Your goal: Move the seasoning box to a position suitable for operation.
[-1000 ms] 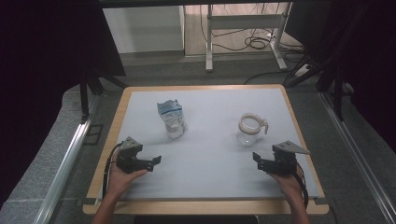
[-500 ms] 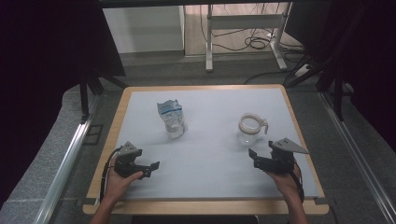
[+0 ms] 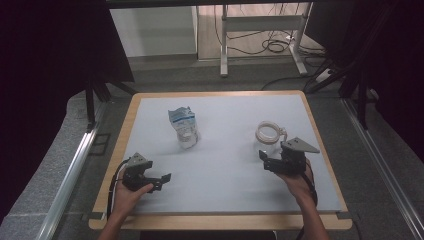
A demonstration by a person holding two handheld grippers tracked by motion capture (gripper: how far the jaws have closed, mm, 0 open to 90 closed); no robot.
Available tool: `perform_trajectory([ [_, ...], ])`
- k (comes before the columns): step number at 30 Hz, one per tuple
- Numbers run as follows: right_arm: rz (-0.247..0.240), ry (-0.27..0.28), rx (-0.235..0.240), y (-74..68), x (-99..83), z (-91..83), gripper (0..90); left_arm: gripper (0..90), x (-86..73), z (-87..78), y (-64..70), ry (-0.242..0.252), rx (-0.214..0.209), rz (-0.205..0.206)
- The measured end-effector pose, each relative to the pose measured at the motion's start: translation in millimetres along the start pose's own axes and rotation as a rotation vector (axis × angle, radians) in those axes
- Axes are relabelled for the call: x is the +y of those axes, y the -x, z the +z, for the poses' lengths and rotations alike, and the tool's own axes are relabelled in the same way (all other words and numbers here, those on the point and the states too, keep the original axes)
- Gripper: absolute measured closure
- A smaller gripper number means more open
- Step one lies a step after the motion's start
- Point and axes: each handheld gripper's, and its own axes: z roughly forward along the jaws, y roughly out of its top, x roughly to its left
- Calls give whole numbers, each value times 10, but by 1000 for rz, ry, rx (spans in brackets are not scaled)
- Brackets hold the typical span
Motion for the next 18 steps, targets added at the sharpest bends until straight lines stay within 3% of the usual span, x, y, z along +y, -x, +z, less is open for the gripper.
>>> perform_trajectory([
  [5,18,5,-4,40,195,21,115,51,-14,-2,-2,0,-1,1],
  [9,36,-5,-14,39,197,68,102,51,-17,-8,2,1,-2,1],
  [12,51,-16,-10,-8,105,111,101,51,-24,-22,9,5,0,-6],
  [18,78,-39,-62,-63,-115,238,101,51,-31,-6,-3,3,-1,-5],
])
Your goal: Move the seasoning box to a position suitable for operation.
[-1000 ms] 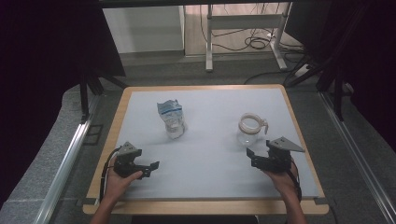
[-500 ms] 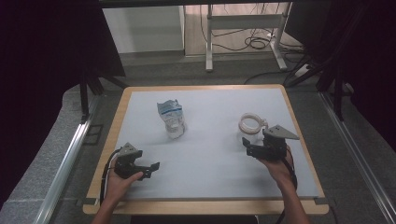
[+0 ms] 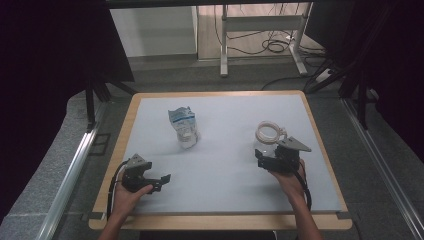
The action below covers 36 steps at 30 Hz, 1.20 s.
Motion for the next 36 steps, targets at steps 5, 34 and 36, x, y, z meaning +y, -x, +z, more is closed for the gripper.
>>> perform_trajectory([
  [5,18,4,-55,67,15,136,101,51,-4,9,11,-3,-1,3],
  [34,6,46,-150,14,95,440,124,54,-34,45,-23,-9,5,-4],
  [36,-19,47,-136,-8,101,349,124,54,-35,41,-33,-8,5,-2],
])
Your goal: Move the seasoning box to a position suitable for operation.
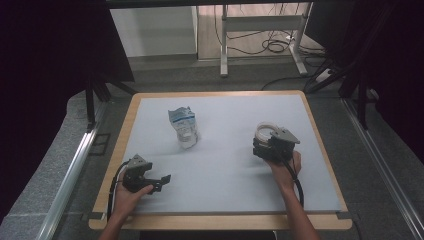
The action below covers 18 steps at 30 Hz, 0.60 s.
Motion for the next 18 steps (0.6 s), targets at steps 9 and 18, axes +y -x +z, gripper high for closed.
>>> perform_trajectory([
  [9,-21,25,39,12,-68,-322,124,55,-3,9,14,-4,0,-3],
  [18,-14,11,69,39,-226,-537,124,56,3,-4,10,2,-3,-5],
])
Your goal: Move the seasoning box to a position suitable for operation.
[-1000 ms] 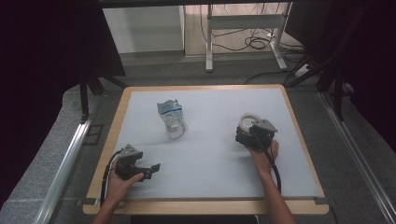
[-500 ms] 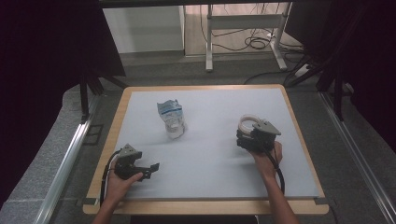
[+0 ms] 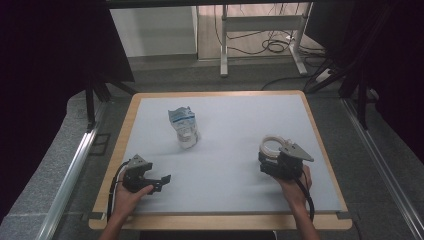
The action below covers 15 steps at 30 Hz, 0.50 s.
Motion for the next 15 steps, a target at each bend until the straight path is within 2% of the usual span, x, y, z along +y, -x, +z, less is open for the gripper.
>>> perform_trajectory([
  [4,2,-15,14,-9,-88,-47,124,56,-2,0,-4,0,0,-2],
  [9,-32,-37,25,-39,-175,-80,124,57,-4,-15,0,5,1,-5],
  [15,-34,-21,30,-19,-201,-63,124,57,-15,-9,1,5,7,-8],
])
